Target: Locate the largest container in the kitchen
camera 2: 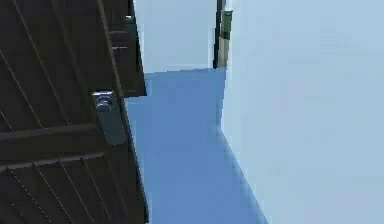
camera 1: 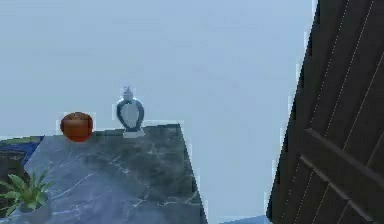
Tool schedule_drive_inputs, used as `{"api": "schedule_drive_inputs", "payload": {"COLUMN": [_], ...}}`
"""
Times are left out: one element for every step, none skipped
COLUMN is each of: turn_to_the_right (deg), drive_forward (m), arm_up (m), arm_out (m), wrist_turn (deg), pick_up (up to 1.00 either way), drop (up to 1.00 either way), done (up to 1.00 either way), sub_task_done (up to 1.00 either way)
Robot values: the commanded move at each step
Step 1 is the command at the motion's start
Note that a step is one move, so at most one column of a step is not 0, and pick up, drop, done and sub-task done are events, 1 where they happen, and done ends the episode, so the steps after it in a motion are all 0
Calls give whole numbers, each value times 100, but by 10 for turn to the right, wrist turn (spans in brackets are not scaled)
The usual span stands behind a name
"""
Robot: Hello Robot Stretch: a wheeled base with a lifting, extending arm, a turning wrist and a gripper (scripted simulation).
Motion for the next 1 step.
{"api": "schedule_drive_inputs", "payload": {"turn_to_the_right": [450], "drive_forward": [0], "arm_up": [0], "arm_out": [0], "wrist_turn": [0], "pick_up": [0], "drop": [0], "done": [0], "sub_task_done": [0]}}
